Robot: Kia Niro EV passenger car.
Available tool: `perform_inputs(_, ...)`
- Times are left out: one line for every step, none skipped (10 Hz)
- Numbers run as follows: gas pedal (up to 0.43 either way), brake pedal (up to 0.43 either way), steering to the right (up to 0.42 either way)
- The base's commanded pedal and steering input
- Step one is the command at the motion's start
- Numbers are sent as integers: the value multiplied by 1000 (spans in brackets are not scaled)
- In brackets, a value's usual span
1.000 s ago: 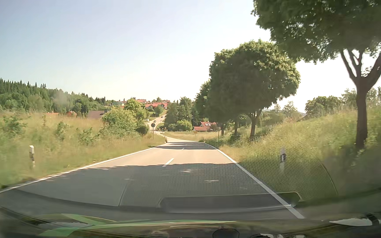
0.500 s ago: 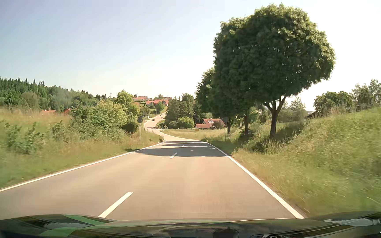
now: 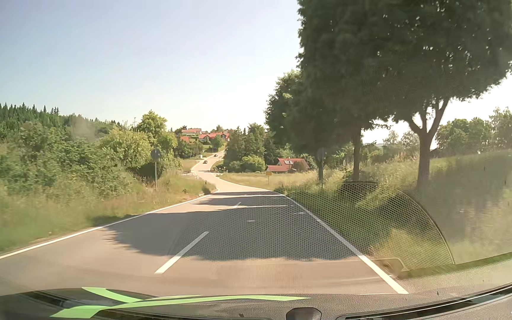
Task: Follow the waypoints while adhering to traffic rules and regulations
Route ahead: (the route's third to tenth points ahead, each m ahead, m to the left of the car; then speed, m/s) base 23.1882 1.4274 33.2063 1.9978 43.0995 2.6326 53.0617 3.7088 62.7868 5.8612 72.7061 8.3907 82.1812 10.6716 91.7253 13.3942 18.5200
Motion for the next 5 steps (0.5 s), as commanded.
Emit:
perform_inputs(20, 0, -11)
perform_inputs(28, 0, -12)
perform_inputs(28, 0, -13)
perform_inputs(28, 0, -13)
perform_inputs(28, 0, -14)
